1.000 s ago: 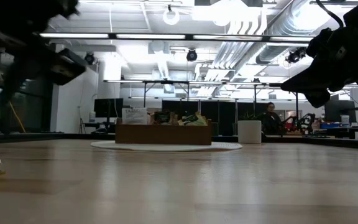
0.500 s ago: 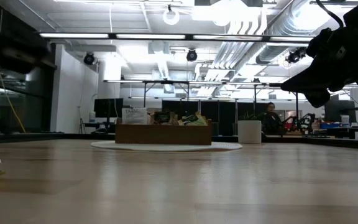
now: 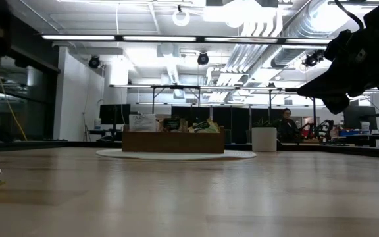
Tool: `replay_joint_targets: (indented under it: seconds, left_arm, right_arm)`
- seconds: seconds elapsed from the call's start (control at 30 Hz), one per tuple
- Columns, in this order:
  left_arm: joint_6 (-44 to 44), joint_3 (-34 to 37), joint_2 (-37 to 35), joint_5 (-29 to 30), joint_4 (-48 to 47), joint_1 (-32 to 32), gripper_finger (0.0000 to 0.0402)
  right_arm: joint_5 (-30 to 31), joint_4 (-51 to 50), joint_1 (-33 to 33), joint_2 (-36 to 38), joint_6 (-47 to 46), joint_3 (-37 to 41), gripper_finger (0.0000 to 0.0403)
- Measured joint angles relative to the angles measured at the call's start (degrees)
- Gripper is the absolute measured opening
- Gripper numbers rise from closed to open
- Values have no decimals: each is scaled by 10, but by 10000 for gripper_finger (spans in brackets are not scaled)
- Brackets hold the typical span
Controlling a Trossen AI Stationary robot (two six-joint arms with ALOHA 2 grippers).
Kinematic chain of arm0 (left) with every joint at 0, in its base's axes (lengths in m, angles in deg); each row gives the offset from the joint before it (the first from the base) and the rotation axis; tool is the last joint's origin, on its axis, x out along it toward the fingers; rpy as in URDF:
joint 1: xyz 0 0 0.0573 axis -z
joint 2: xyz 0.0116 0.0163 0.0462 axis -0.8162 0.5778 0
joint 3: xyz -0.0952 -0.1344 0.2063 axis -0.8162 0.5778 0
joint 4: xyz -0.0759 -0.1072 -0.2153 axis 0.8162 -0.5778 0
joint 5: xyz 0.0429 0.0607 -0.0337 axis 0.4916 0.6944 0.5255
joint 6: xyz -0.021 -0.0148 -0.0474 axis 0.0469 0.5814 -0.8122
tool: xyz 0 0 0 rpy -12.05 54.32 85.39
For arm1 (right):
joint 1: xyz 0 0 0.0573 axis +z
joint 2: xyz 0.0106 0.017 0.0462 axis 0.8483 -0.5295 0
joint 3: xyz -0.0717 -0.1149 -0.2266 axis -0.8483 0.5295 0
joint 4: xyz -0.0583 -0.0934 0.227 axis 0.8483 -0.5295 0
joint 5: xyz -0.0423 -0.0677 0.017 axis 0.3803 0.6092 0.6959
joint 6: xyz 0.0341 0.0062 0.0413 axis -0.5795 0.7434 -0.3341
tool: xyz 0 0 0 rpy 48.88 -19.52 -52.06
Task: Pick & Place Tea
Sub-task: Put the green tea bag into the right section of the wooden organizer
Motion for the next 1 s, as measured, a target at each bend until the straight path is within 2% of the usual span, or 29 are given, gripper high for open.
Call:
replay_joint_targets:
  seconds: [0.07, 0.3, 1.0]
  left_arm:
    - [8, 0, 14, 16, 13, 7, 170]
    - [3, 0, 38, 11, 26, 6, 170]
    - [11, 0, 39, 2, 24, 5, 170]
  right_arm:
    - [0, 0, 0, 0, 0, 0, 12]
    - [0, 0, 0, 0, 0, 0, 12]
    - [0, 0, 0, 0, 0, 0, 12]
